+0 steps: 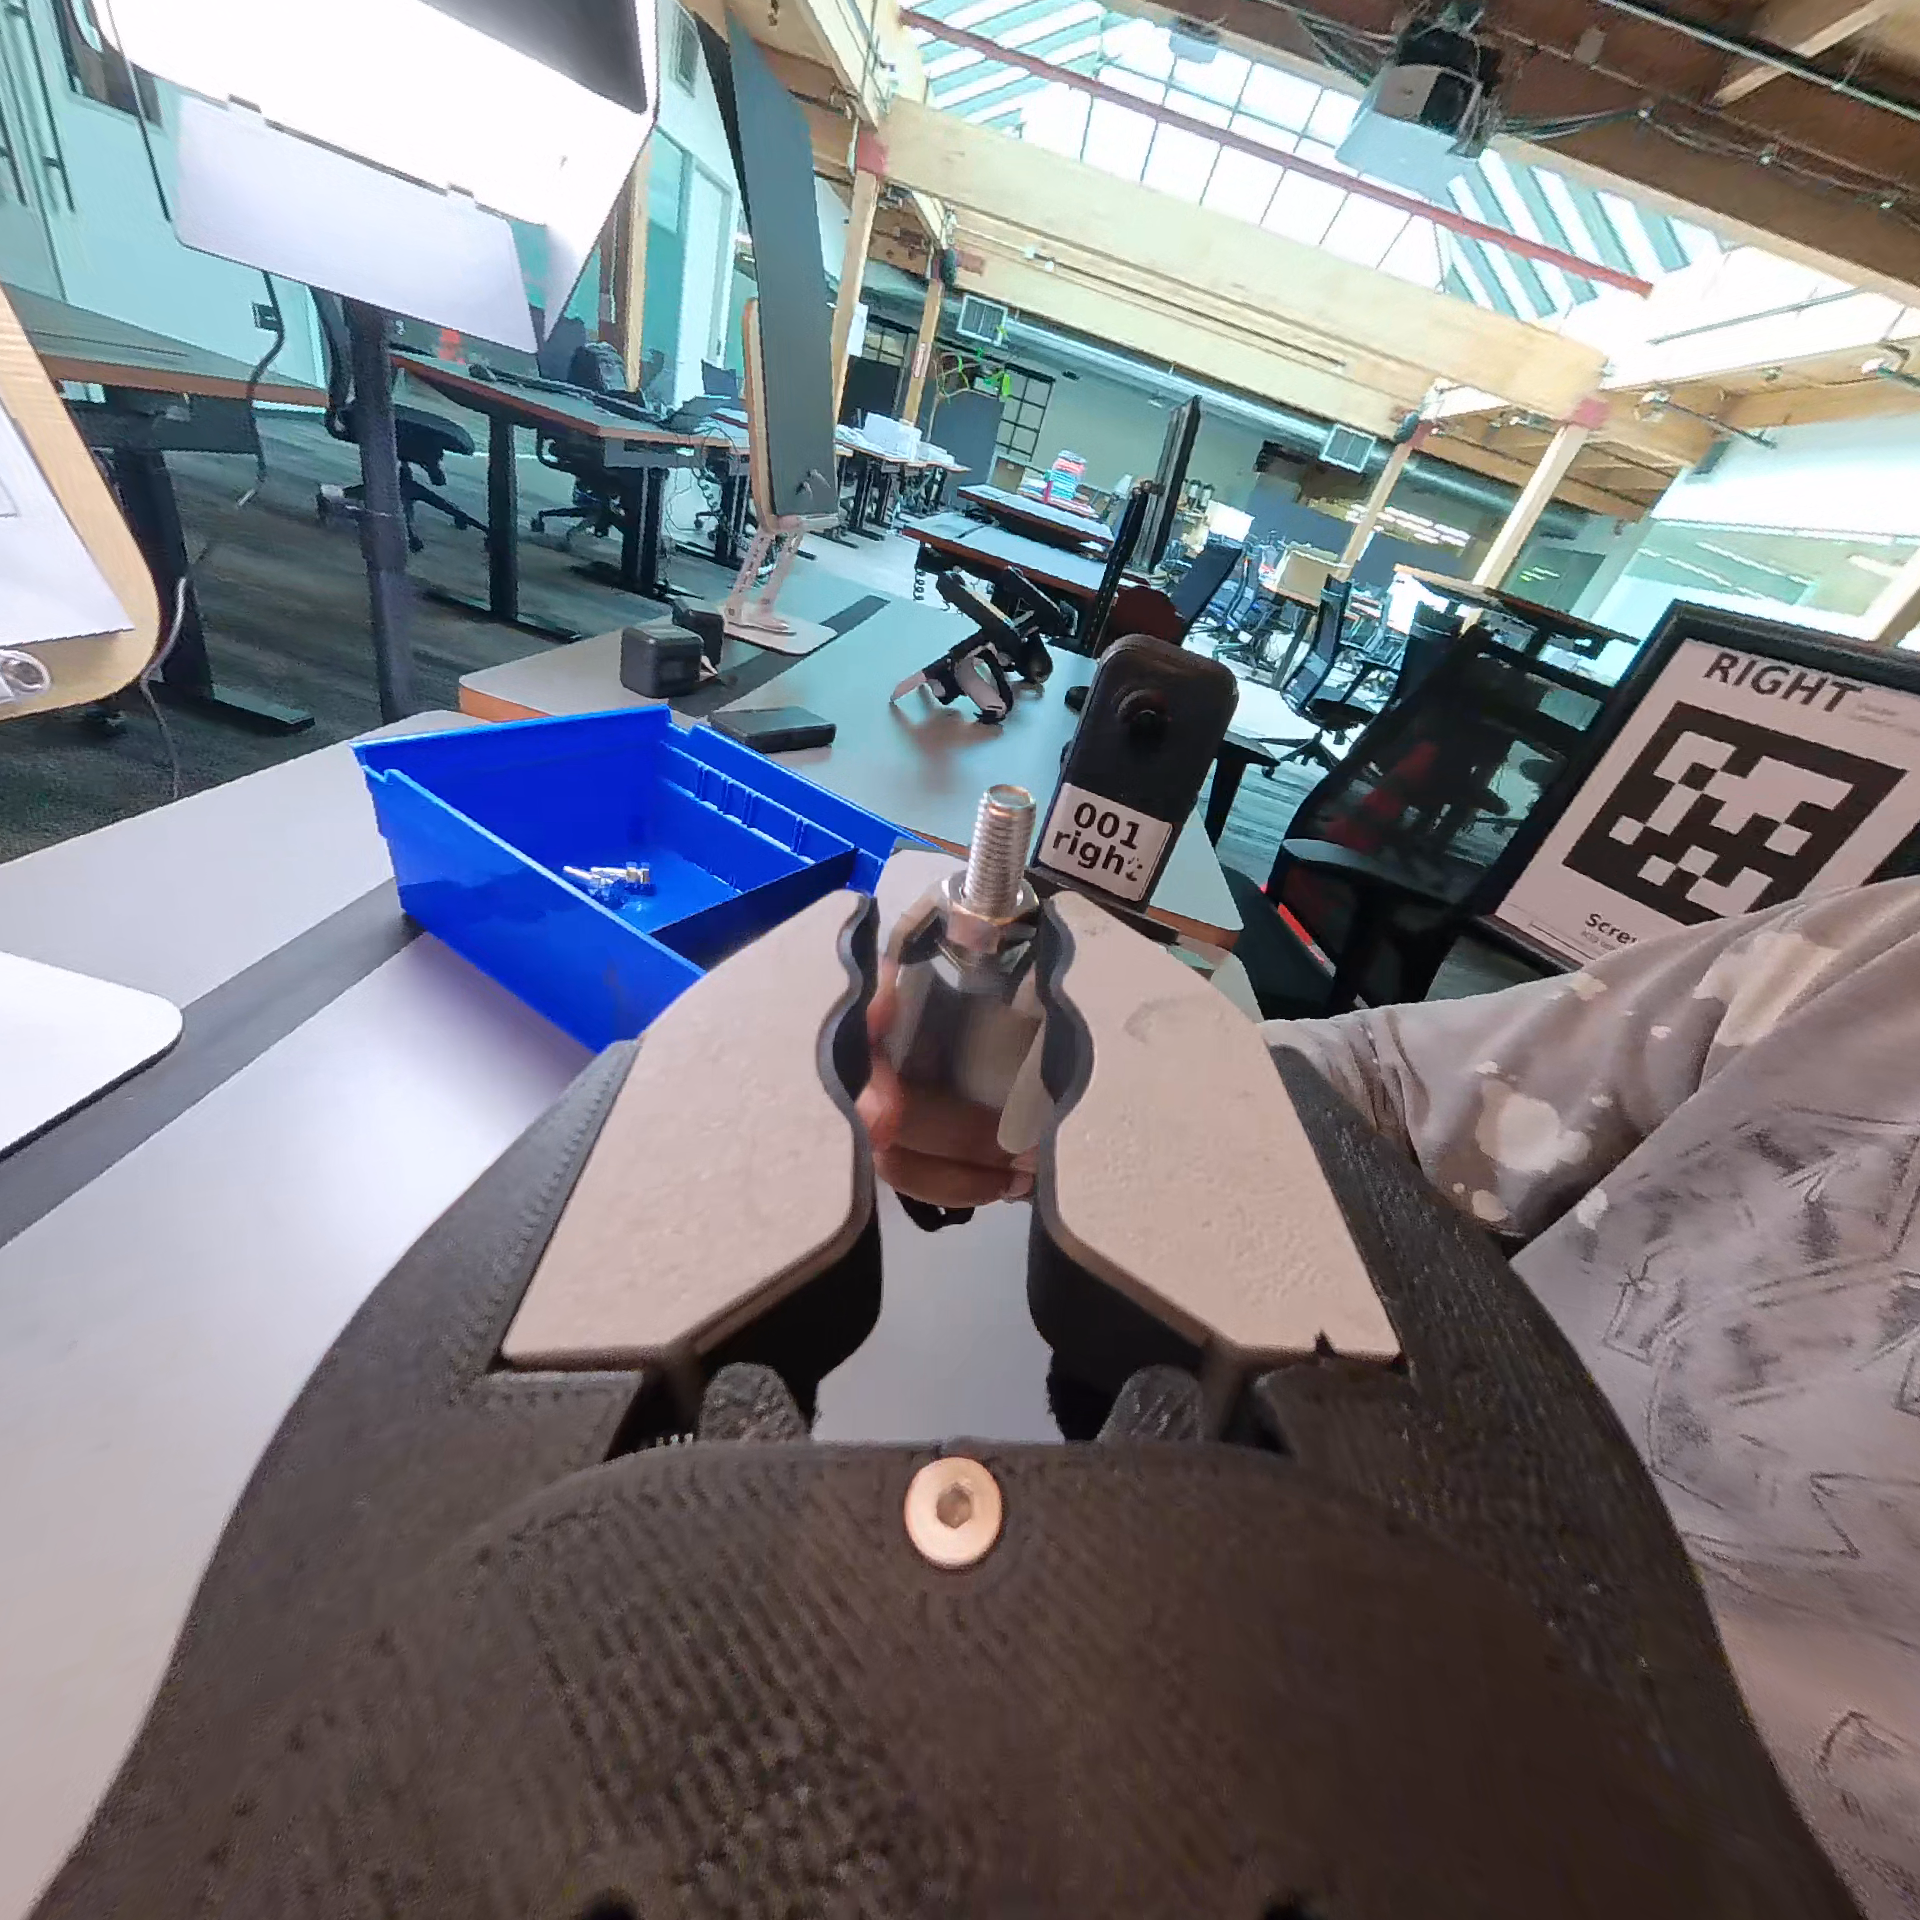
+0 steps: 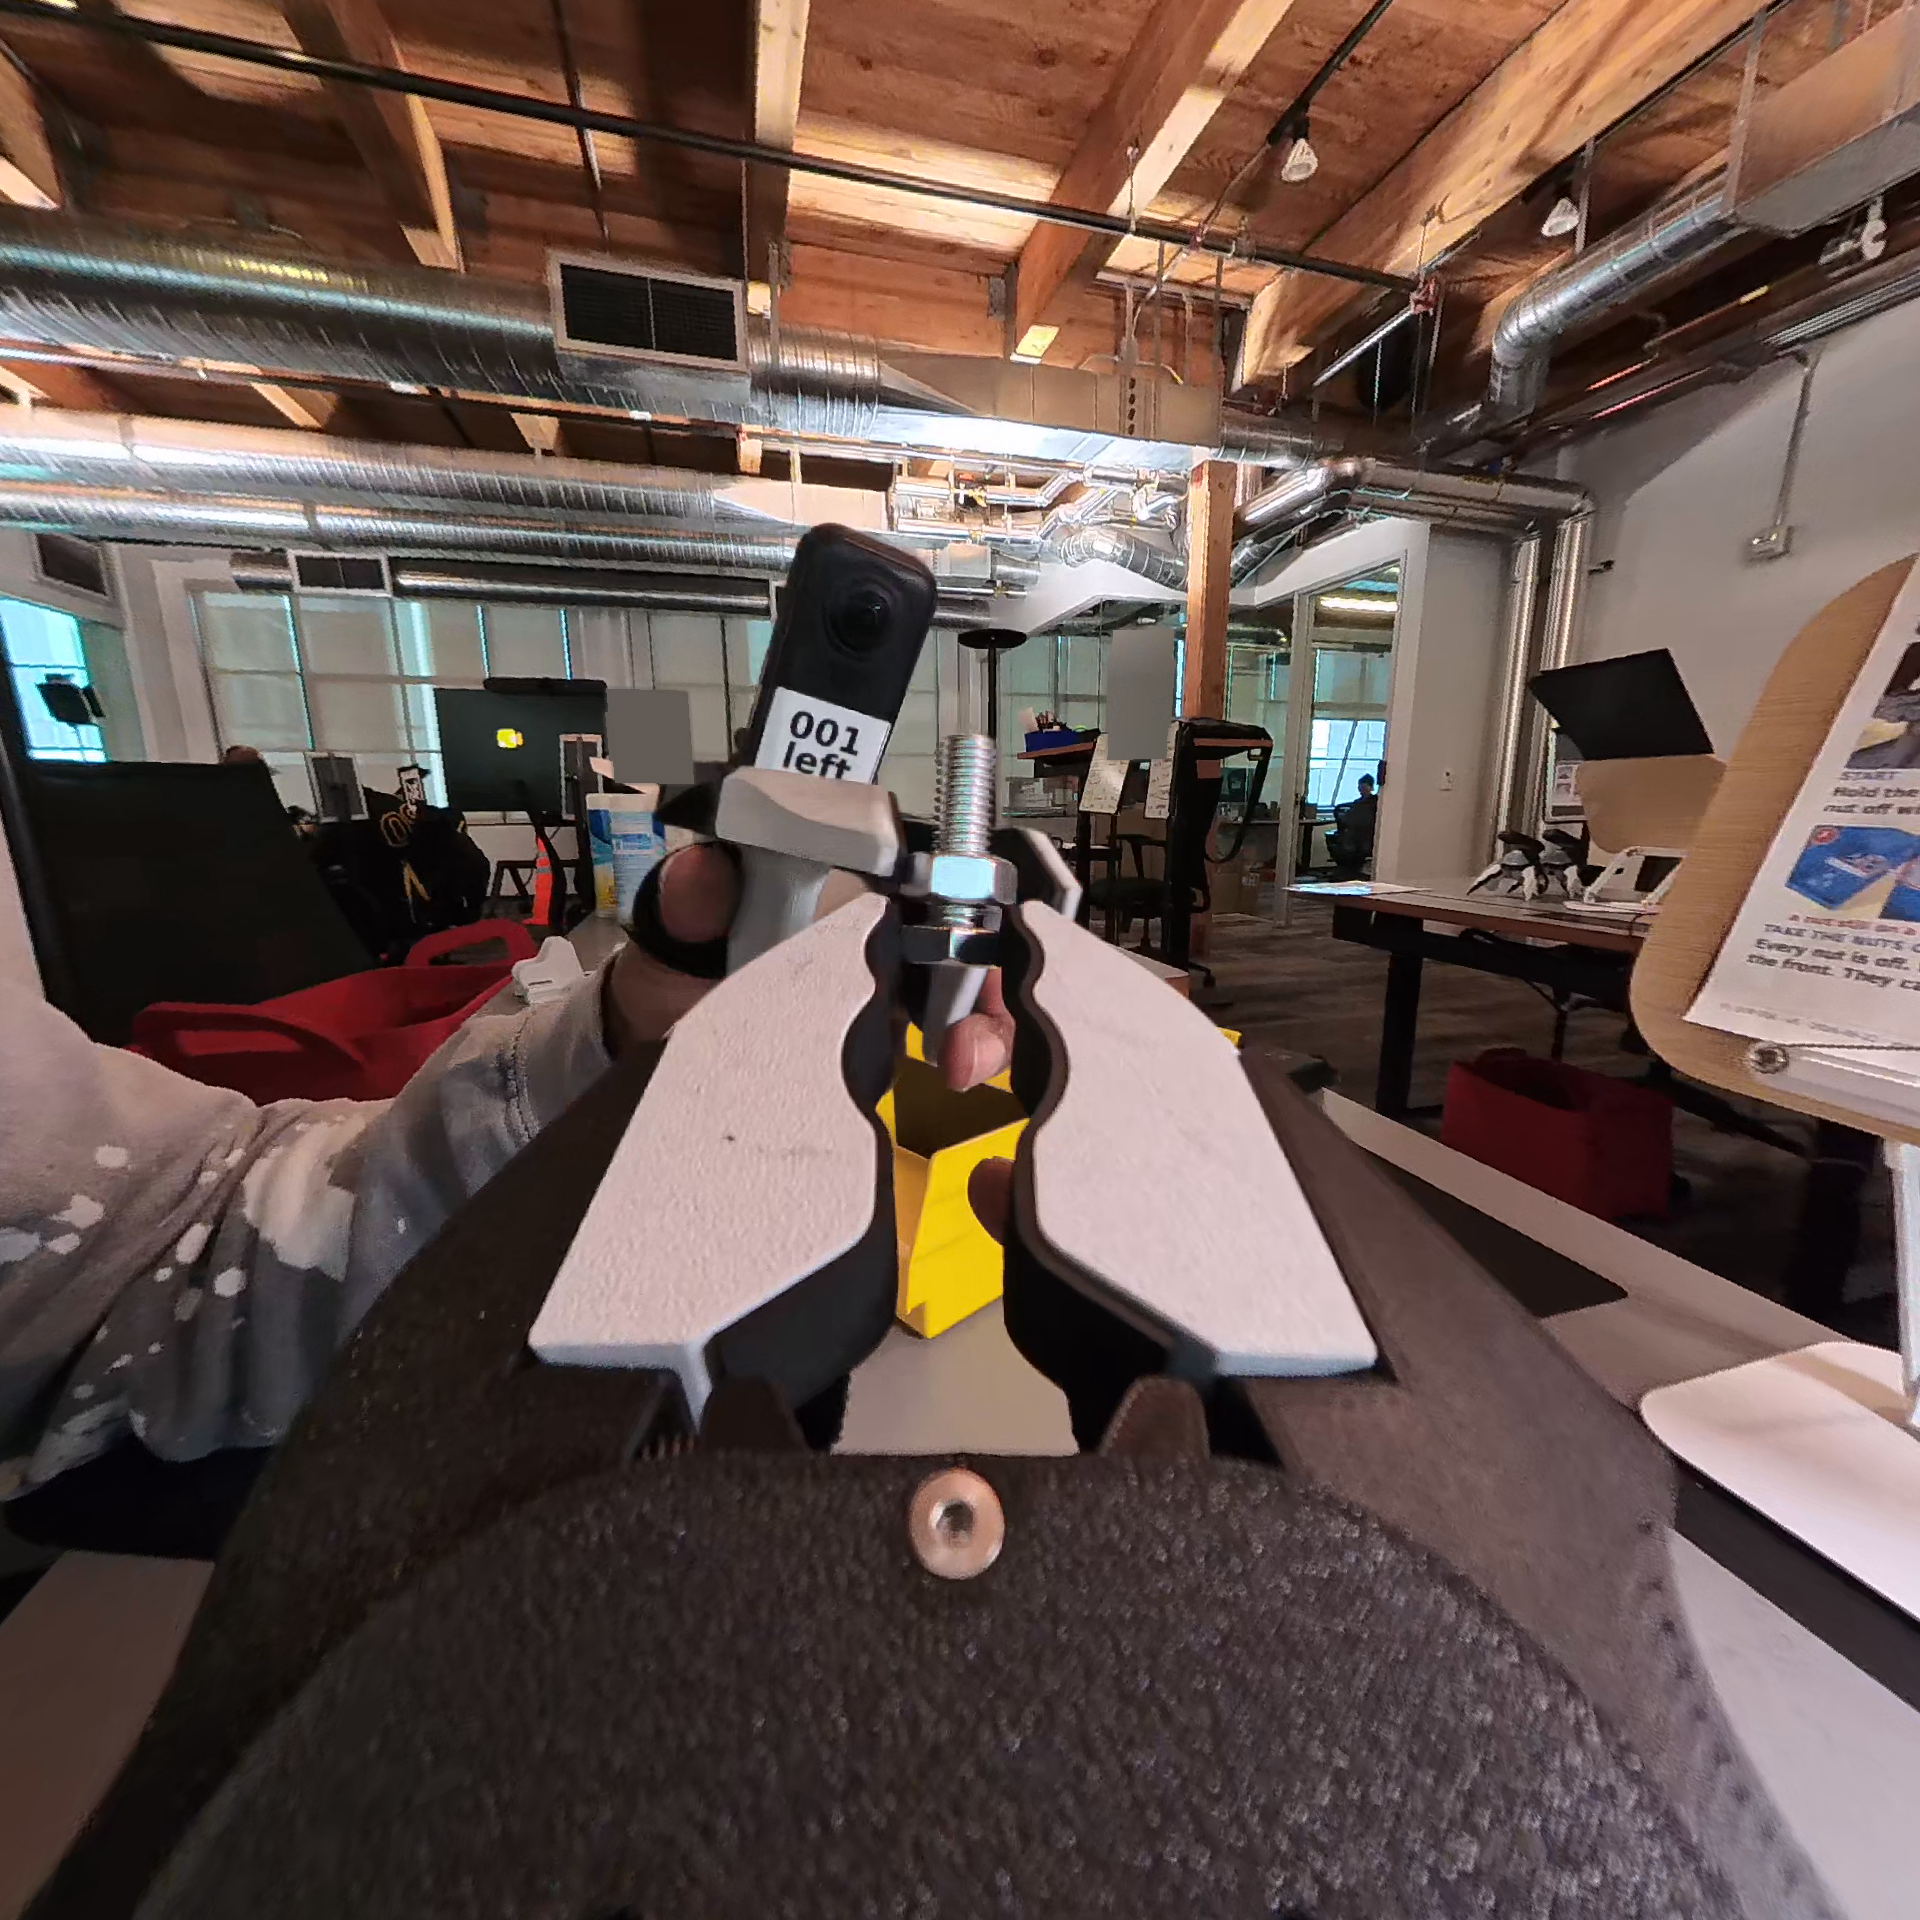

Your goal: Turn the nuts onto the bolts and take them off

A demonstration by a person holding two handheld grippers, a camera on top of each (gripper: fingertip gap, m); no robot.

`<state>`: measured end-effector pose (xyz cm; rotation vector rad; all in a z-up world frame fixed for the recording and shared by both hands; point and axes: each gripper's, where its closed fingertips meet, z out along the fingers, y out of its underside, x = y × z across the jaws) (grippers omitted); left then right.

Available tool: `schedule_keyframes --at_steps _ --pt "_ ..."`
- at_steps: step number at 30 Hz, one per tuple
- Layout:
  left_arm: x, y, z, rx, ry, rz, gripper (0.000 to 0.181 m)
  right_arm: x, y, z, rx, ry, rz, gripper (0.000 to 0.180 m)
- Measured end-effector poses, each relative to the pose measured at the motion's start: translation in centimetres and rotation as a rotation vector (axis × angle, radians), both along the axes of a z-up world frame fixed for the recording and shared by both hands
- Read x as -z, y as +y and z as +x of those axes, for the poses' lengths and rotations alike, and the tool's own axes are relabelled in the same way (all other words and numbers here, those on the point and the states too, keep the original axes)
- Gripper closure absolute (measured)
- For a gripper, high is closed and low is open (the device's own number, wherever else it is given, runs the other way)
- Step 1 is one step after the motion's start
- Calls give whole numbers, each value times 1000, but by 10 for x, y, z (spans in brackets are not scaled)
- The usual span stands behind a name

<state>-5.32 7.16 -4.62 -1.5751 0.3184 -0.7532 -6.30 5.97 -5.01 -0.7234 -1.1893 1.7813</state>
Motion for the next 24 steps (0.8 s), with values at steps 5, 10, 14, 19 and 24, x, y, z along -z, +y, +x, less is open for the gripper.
schedule_keyframes --at_steps 5,10,14,19,24 --pt "13 8 -36 -200 126 -47 168 -8 8 6 -21 32 -41 161" --pt "8 6 -36 -166 69 -42 166 -1 10 0 3 -3 -30 161" --pt "12 9 -40 -201 90 -42 169 7 27 -10 103 -61 3 161" --pt "-5 3 -56 -300 109 29 181 5 123 -2 489 -202 96 162" --pt "-26 -10 -70 -381 139 107 180 48 270 26 836 -621 171 162"
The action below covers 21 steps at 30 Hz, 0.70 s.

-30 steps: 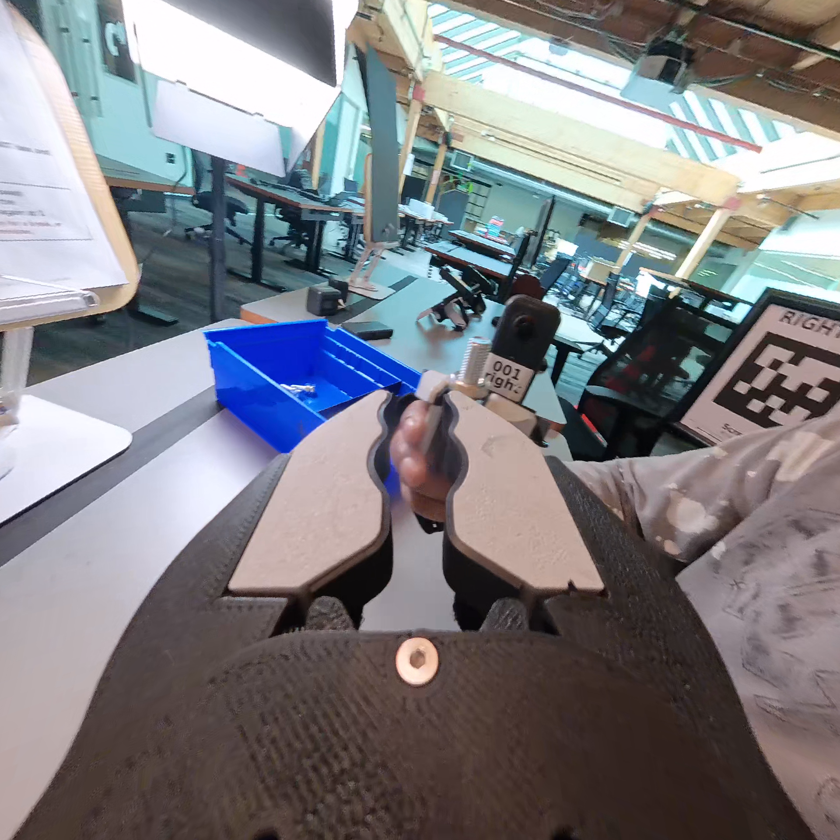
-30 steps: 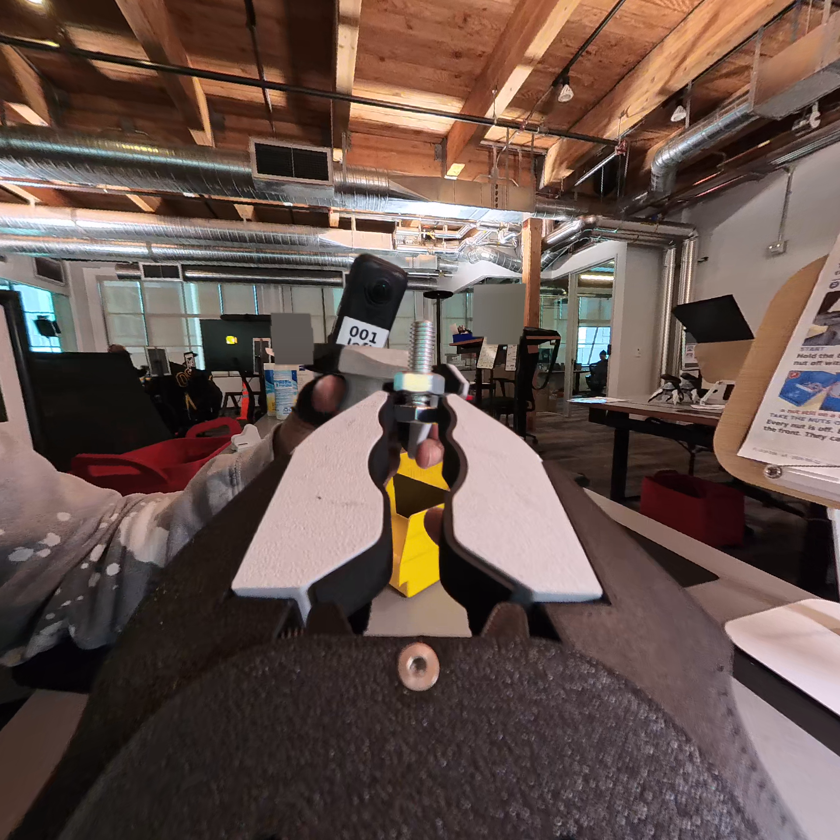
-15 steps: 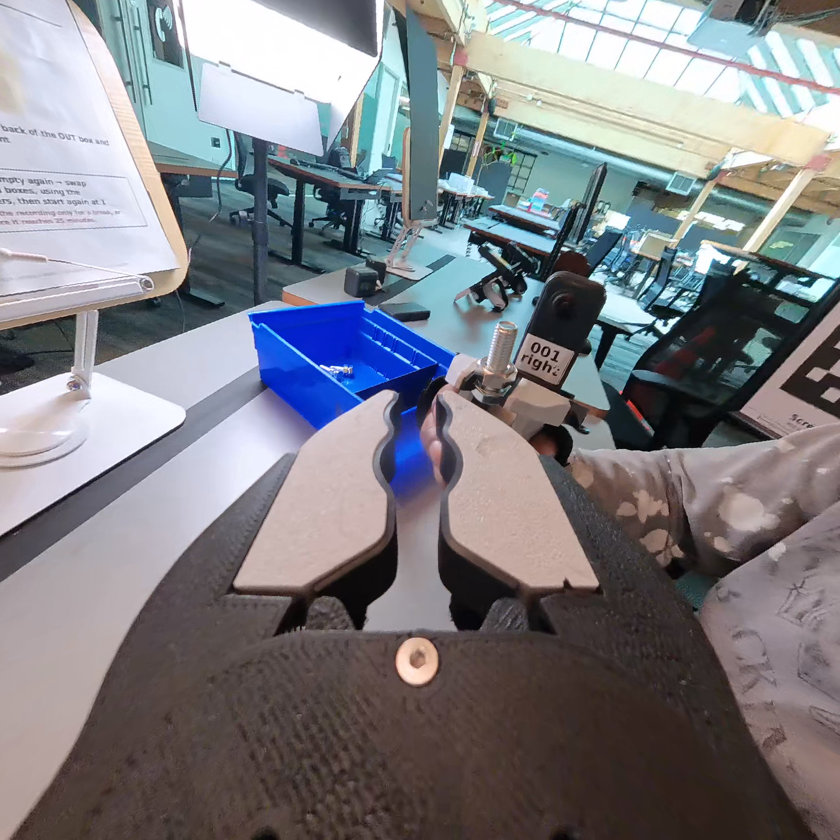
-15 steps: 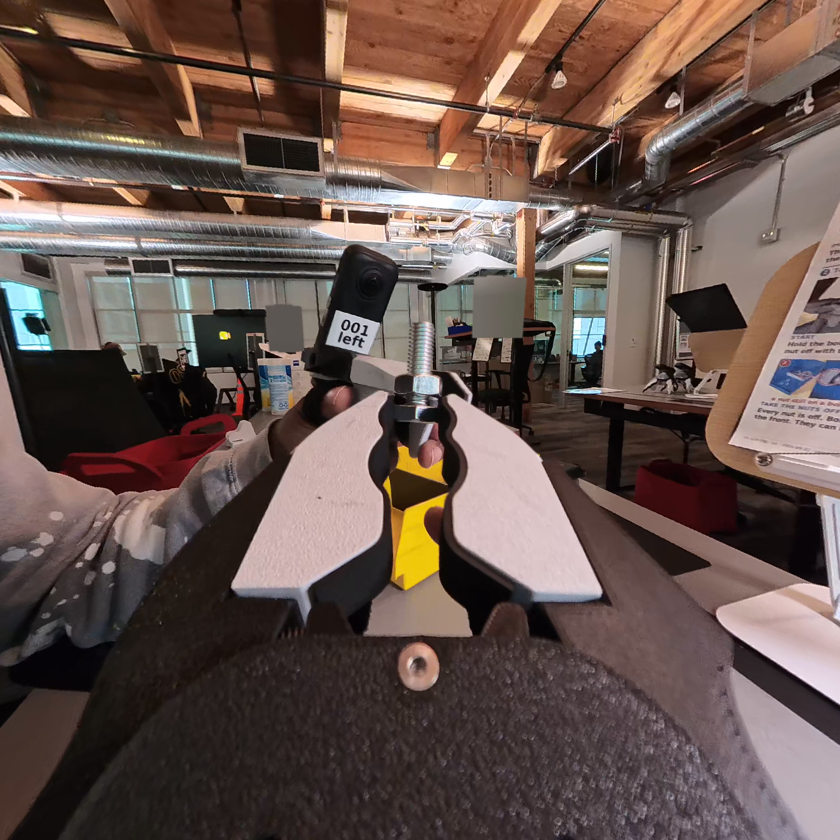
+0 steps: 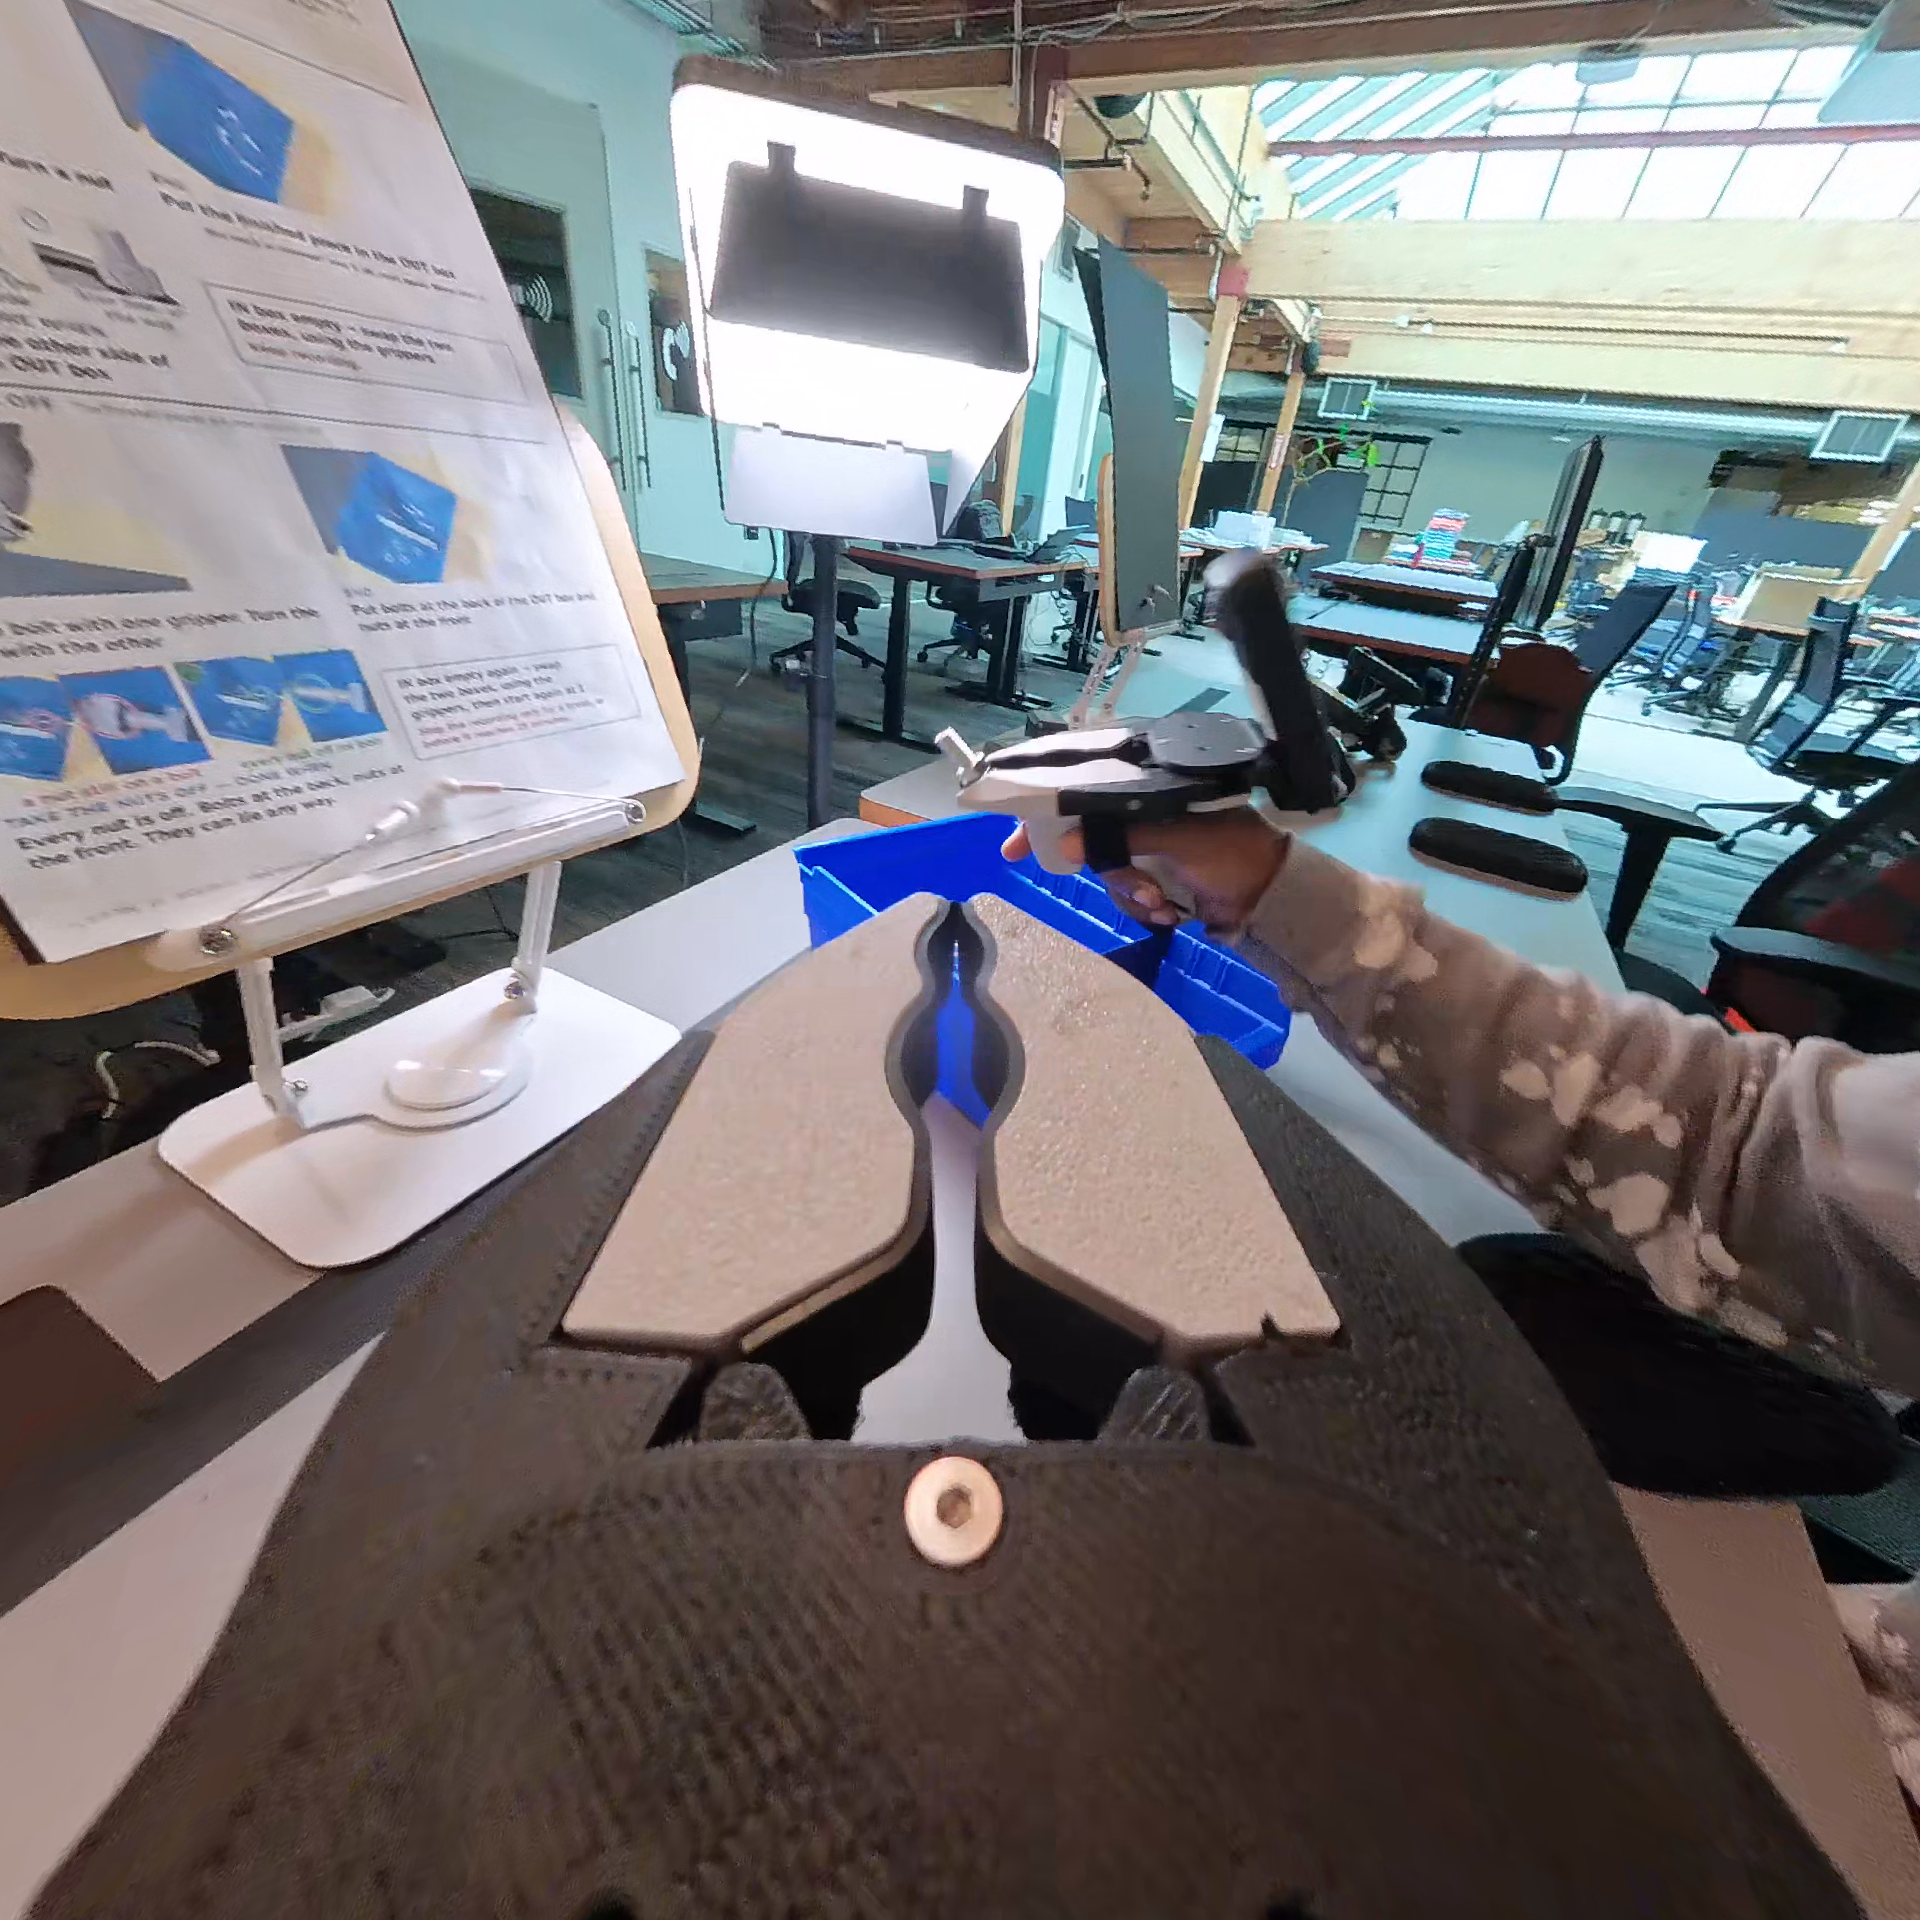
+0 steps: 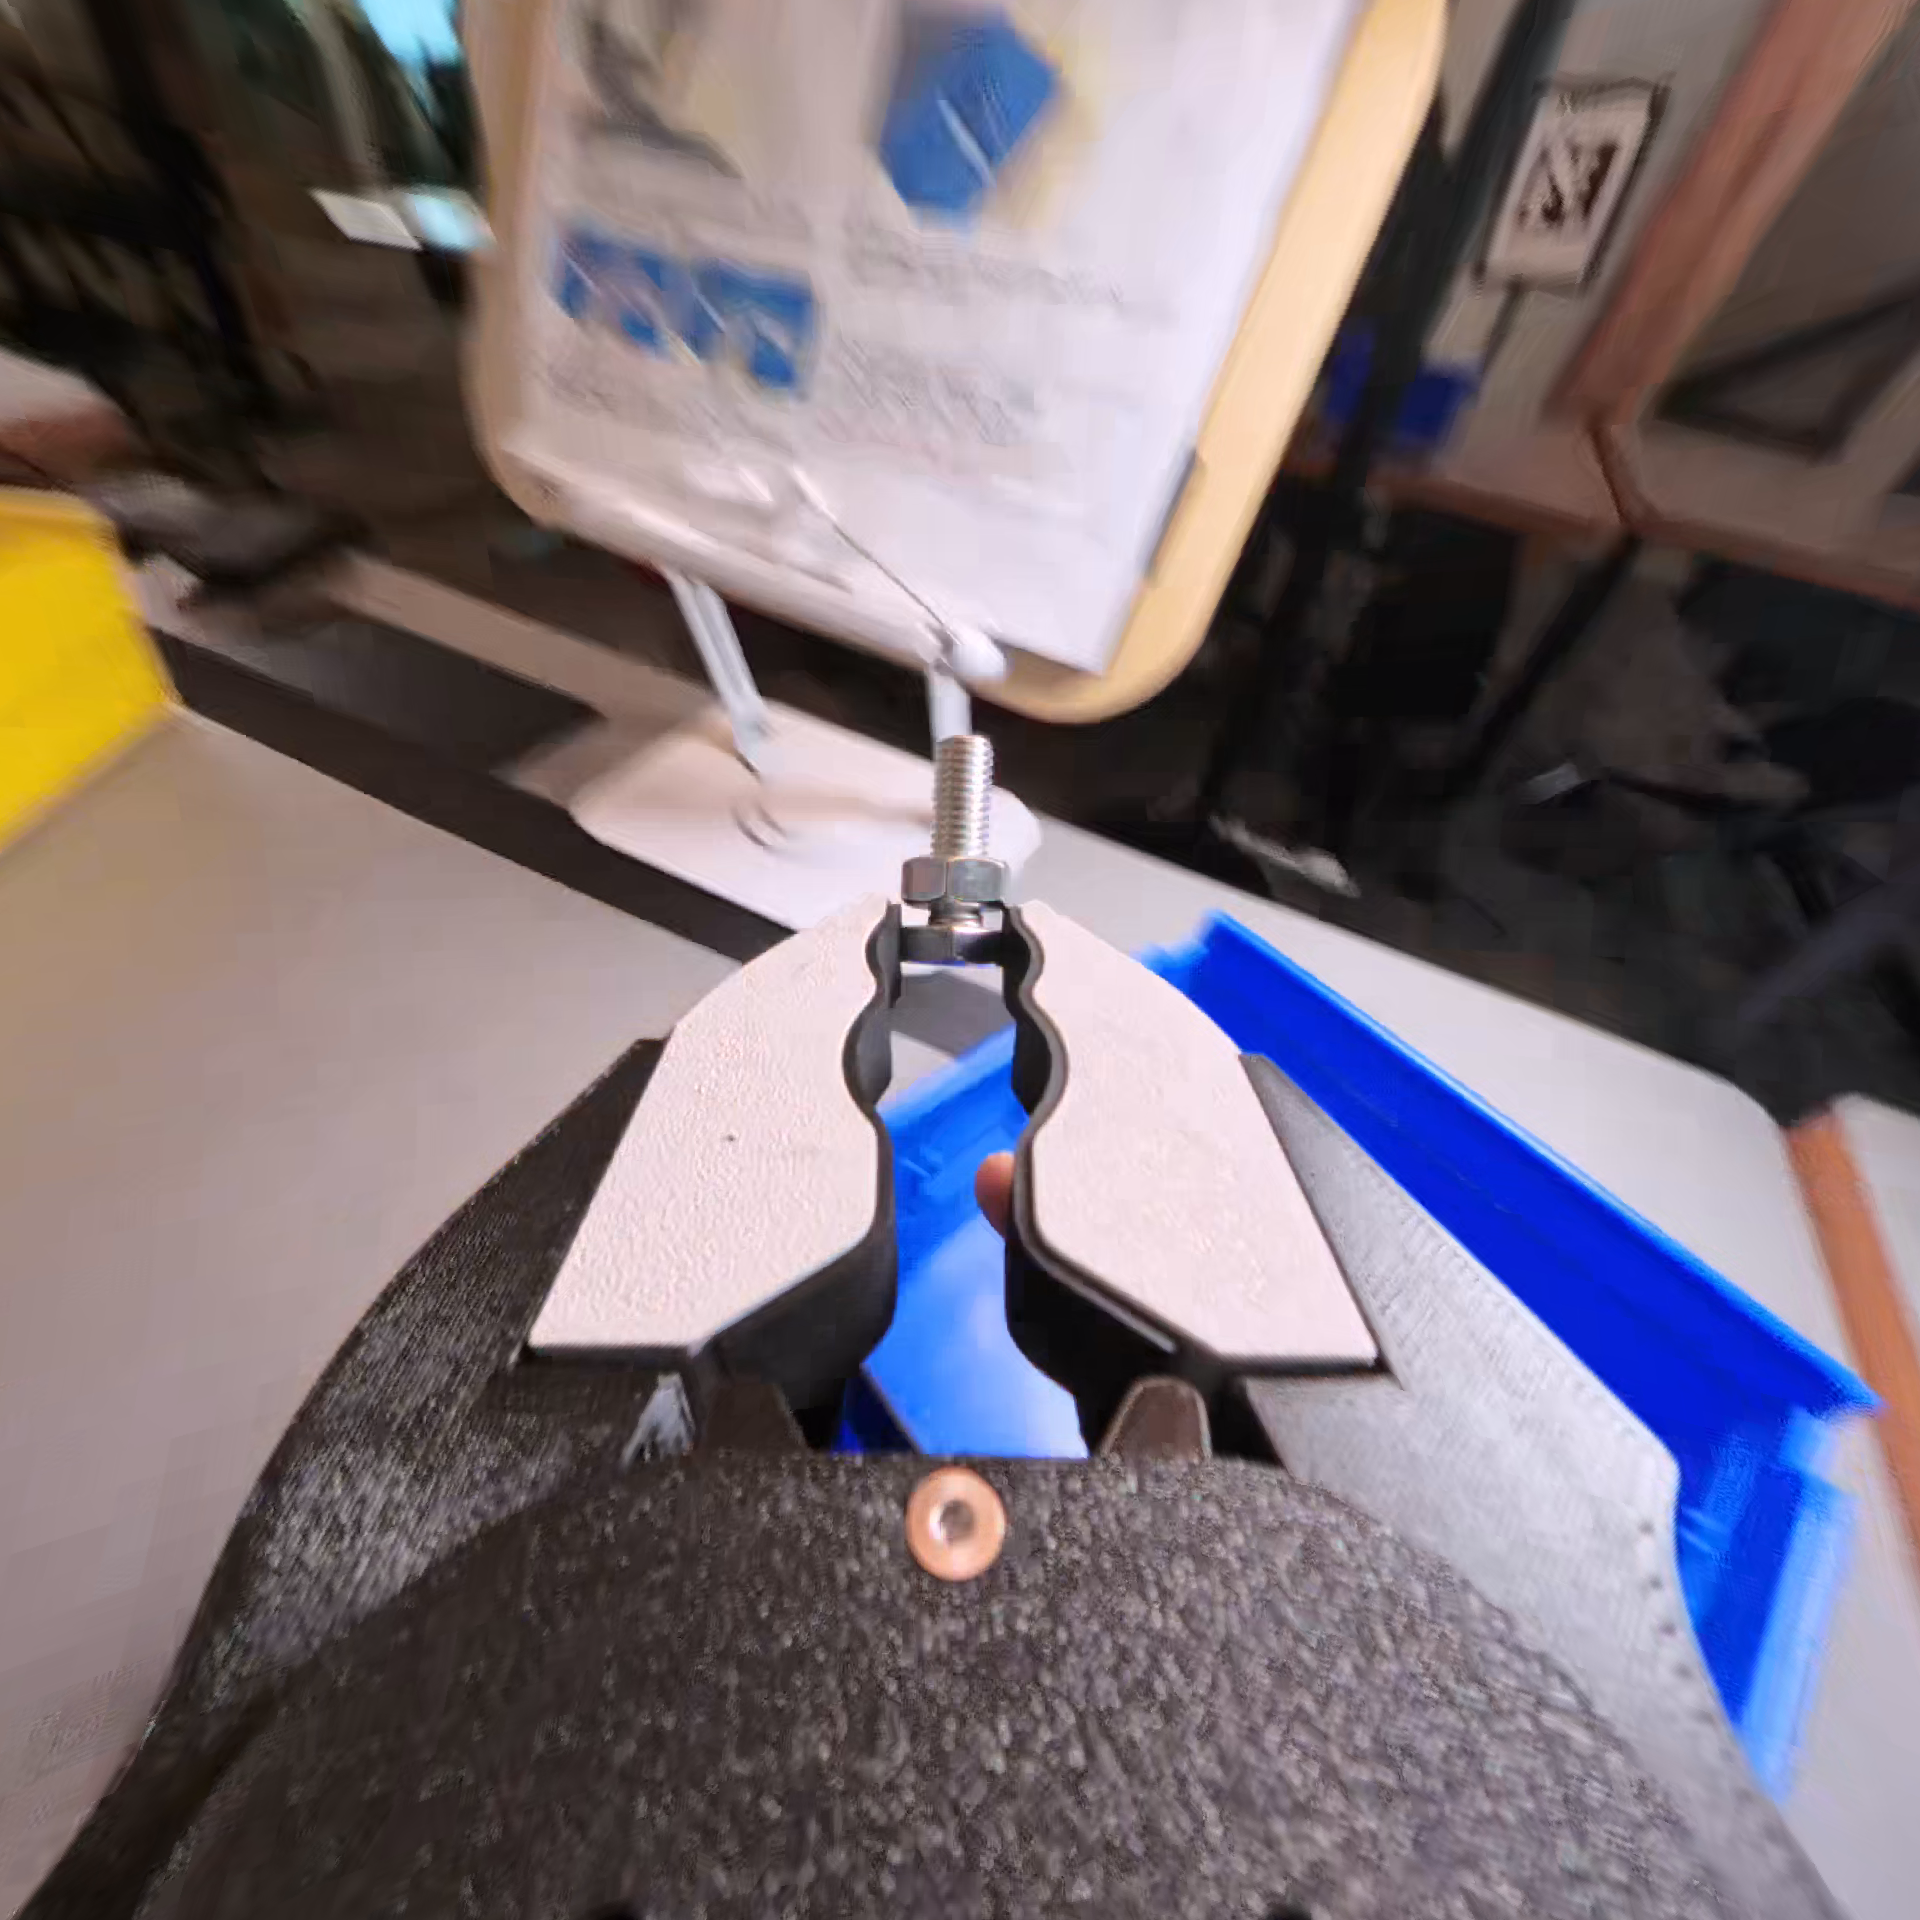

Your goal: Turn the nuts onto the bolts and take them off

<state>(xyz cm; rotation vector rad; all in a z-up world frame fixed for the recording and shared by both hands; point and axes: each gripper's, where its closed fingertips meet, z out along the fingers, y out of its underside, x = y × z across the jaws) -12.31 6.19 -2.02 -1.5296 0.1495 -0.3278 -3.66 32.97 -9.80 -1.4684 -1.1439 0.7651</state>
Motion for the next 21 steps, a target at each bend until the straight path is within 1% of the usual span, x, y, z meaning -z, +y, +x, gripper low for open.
schedule_keyframes --at_steps 2,3,5,7,10,13,16,18,19,21 --pt "-3 -2 -4 -12 -2 13 180 41 59 13 119 -241 -30 161" --pt "-4 -3 -6 -14 -3 15 181 66 82 21 159 -363 -72 161" --pt "-4 -3 -9 -28 8 15 181 108 114 35 234 -533 -184 161" --pt "-4 -5 -13 -54 36 15 180 139 130 45 281 -653 -266 161" --pt "-5 -6 -17 -85 77 17 180 166 131 48 289 -751 -361 161" --pt "-5 -7 -18 -88 82 18 181 184 130 53 318 -852 -383 161" --pt "-4 -6 -16 -82 84 13 180 185 128 50 319 -864 -382 161" --pt "-3 -6 -14 -75 96 3 181 182 123 48 297 -858 -385 161" --pt "-1 -6 -12 -68 106 -12 180 178 122 48 286 -838 -383 157" --pt "0 -6 -11 -72 123 -23 180 160 117 44 255 -751 -374 155"
